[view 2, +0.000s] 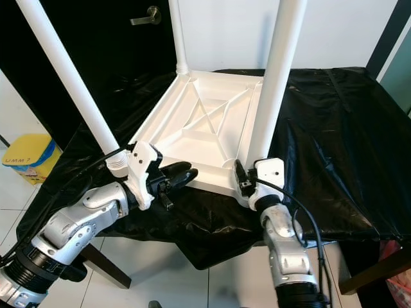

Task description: Building children table

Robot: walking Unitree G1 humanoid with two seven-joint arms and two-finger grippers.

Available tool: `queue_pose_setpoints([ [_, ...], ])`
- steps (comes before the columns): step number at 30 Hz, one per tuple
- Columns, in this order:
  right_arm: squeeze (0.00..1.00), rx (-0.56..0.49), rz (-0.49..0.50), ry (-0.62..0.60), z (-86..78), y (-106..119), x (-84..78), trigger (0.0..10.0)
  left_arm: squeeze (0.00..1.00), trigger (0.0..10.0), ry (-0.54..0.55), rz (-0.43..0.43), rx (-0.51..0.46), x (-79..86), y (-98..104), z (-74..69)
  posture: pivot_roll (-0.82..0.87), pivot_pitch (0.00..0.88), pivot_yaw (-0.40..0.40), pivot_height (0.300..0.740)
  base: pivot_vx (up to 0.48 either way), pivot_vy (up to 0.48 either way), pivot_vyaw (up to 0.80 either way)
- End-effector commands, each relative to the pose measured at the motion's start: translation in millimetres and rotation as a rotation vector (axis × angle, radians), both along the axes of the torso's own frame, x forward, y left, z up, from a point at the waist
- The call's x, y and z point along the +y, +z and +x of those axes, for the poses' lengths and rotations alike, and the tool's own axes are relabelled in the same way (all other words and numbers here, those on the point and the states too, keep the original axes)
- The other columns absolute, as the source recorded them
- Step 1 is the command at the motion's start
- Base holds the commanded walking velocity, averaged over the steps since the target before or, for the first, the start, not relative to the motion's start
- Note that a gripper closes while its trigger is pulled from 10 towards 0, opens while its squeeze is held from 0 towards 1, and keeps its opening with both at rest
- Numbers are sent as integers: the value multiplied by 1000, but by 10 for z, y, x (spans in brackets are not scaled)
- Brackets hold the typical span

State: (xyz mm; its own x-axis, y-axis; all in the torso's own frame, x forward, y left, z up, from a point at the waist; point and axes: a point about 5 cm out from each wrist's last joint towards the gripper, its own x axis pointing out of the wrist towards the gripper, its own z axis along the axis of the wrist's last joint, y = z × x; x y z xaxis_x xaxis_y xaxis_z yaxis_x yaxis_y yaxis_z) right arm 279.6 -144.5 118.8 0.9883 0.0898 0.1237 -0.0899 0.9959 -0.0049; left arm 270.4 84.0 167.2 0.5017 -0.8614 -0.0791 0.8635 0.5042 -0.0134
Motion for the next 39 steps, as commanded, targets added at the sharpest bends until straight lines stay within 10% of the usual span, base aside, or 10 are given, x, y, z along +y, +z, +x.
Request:
queue_pose_setpoints([
  [1, 0, 77, 36, -42, -44, -144, 71, 10000, 0, 10000, -245, -18, 5, -12, 13, -83, -62, 0, 30, 740, 0, 0, 0],
  [13, 0, 35, 25, -27, -88, -43, 205, 10000, 0, 10000, -246, -20, -5, -35, 34, -66, -70, 0, 24, 740, 0, 0, 0],
  [14, 310, 31, 29, -31, -90, -32, 194, 10000, 0, 10000, -248, -21, -5, -40, 34, -66, -70, 0, 23, 740, 0, 0, 0],
  [16, 310, 31, 32, -33, -92, -26, 171, 10000, 0, 10000, -248, -21, -5, -41, 34, -67, -70, 0, 22, 740, 0, 0, 0],
  [17, 1000, 24, 32, -16, -95, -4, 129, 10000, 0, 10000, -245, -23, -6, -40, 41, -64, -70, 0, 14, 740, 0, 0, 0],
  [36, 1000, -22, -27, 235, -76, 163, -118, 10000, 0, 10000, -233, -30, -12, -38, 67, -59, -73, 4, 7, 740, 0, 0, 0],
  [37, 220, -20, -40, 280, -67, 175, -141, 10000, 0, 10000, -231, -31, -13, -36, 71, -56, -74, 4, 11, 740, 0, 0, 0],
  [38, 0, -12, -52, 325, -60, 177, -159, 10000, 0, 10000, -230, -30, -13, -33, 73, -54, -75, 7, 13, 740, 0, 0, 0],
  [39, 0, -12, -52, 325, -60, 177, -159, 10000, 0, 10000, -230, -30, -13, -33, 73, -54, -75, 7, 13, 740, 0, 0, 0],
])
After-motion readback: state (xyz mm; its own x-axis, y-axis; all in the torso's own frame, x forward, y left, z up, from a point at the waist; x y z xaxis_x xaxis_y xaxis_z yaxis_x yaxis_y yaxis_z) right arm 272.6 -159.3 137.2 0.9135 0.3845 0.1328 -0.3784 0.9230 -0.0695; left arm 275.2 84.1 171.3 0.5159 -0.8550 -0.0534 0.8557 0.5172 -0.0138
